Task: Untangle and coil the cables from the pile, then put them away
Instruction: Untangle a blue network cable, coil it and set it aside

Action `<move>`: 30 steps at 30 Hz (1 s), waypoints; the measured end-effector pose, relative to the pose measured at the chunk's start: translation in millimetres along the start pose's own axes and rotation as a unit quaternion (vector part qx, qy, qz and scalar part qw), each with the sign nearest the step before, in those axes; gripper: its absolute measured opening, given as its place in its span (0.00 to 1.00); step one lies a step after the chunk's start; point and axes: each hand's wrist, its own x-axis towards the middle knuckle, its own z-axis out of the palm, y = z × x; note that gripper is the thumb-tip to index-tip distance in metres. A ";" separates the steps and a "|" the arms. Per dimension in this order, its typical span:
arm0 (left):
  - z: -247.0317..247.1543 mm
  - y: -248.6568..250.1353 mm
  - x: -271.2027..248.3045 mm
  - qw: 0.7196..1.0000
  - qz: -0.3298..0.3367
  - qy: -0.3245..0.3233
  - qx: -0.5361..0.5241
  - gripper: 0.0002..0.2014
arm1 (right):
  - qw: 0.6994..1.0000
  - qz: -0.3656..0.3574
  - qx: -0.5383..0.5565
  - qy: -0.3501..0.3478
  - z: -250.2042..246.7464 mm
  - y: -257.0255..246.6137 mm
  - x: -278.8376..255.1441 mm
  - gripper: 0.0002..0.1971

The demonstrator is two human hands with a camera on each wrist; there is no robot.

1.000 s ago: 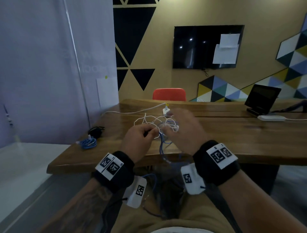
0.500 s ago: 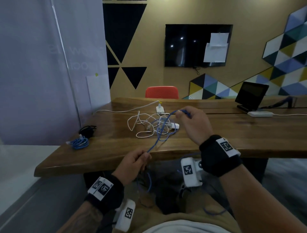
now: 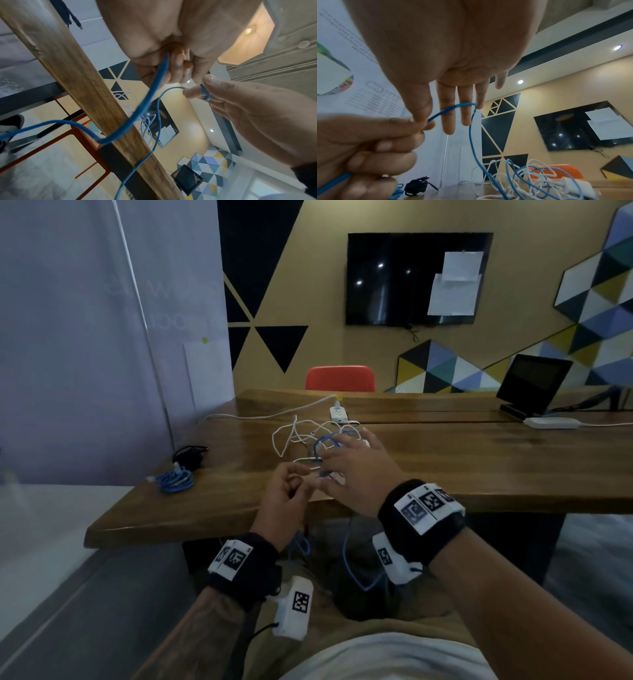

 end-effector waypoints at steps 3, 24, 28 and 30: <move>-4.1 -9.1 -3.5 0.999 -0.027 0.005 -0.043 0.05 | 0.997 0.009 0.045 0.063 -2.8 1.9 -1.5 0.15; -7.3 -17.0 -21.9 0.994 -0.025 -0.065 -0.088 0.05 | 0.953 0.070 0.286 0.071 -22.7 -8.5 -17.6 0.04; -18.8 -43.4 -39.9 0.994 -0.057 -0.095 0.016 0.08 | 0.902 0.192 0.305 0.240 -50.5 17.0 -8.2 0.08; -23.8 -45.3 -40.2 0.994 -0.065 -0.072 0.056 0.11 | 0.920 0.231 0.228 0.220 -53.9 32.3 -9.2 0.07</move>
